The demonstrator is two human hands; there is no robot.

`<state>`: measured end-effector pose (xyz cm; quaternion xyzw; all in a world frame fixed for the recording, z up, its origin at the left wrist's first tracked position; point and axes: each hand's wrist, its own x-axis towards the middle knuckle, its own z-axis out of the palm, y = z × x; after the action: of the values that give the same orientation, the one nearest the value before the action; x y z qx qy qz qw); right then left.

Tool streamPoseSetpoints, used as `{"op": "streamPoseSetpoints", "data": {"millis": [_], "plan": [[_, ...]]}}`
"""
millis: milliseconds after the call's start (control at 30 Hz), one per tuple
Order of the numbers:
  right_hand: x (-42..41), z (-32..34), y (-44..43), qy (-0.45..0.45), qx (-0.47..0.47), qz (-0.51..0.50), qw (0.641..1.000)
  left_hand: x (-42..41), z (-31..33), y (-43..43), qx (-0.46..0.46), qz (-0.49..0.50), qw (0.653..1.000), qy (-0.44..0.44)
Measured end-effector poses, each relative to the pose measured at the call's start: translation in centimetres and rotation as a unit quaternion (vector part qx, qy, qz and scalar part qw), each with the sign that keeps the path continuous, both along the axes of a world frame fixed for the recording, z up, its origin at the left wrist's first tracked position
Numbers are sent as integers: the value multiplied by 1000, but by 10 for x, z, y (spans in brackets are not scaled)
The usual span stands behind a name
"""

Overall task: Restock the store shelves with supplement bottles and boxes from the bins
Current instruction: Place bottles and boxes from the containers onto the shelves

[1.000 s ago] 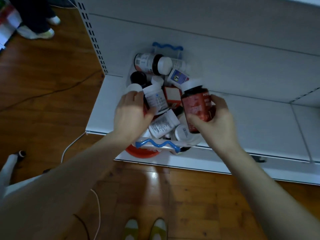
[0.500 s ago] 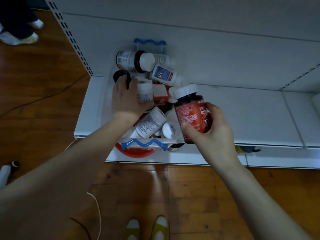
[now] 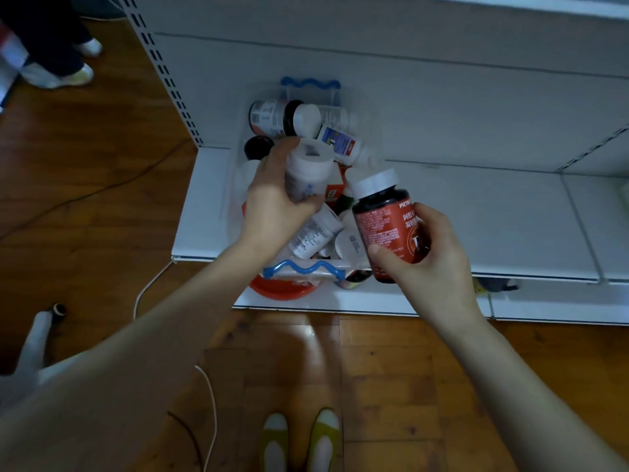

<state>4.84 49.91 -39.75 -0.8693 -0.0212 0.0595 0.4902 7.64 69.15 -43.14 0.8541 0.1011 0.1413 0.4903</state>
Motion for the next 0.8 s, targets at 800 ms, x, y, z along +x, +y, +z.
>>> {"op": "streamPoseSetpoints", "data": {"millis": [800], "plan": [[-94,220,11,59,158,19,985,-189,223,-9,-141,-1,990,-18]]}}
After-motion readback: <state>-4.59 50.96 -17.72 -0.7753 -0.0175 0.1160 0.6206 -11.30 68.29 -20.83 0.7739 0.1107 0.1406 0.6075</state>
